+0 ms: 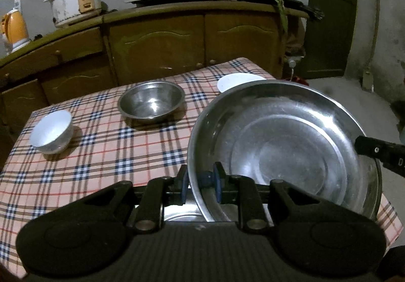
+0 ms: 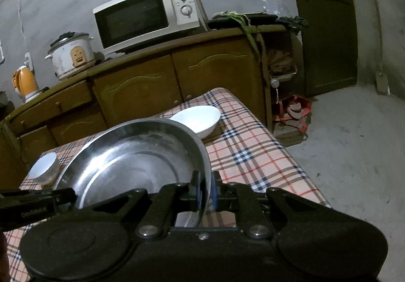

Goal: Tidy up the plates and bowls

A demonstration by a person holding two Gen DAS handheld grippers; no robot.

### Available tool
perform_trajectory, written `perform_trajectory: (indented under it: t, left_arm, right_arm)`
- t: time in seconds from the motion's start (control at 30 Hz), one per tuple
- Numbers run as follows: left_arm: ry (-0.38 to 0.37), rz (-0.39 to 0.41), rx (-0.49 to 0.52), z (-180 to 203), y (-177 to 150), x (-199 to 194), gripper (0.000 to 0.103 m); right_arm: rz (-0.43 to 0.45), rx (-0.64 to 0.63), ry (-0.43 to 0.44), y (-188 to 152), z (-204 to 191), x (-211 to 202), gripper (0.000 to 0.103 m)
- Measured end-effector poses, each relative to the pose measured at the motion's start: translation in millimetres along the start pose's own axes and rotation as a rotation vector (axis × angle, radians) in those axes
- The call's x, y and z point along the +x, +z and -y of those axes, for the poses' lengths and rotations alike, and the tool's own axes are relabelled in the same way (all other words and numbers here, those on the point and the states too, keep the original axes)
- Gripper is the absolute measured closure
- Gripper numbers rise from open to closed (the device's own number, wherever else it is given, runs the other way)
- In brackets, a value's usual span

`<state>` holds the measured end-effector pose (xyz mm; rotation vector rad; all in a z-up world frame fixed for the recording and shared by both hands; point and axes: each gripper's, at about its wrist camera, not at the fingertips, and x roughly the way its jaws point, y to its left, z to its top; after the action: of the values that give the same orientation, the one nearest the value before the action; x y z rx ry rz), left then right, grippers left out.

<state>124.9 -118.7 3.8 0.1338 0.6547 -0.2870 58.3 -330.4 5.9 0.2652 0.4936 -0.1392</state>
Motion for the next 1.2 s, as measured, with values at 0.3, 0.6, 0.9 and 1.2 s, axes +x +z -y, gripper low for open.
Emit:
perform_trajectory:
  t: [0.3,0.6,0.9,1.2]
  left_arm:
    - [0.026,0.0,-0.022,-17.3,-8.9,-8.9,0.081]
    - [0.038,-0.015,-0.044,-29.6,-17.5,-10.7,0.081]
    - [0.048,-0.048,-0.063,-42.4,-30.1,-7.2,0.081]
    - [0.059,-0.083,-0.079,-52.6,-39.2,-3.9,0.081]
  right_arm:
    - [-0.014,-0.029,0.025,-5.2,-20.9,-0.5,0.09]
    - [-0.034,-0.048,0.039,-12.7,-34.7,1.6,0.09]
    - [-0.071,-0.067,0.049,-25.3,-46.7,8.8,0.09]
    - [-0.103,-0.088,0.06,-35.0,-57.7,16.6,0.09]
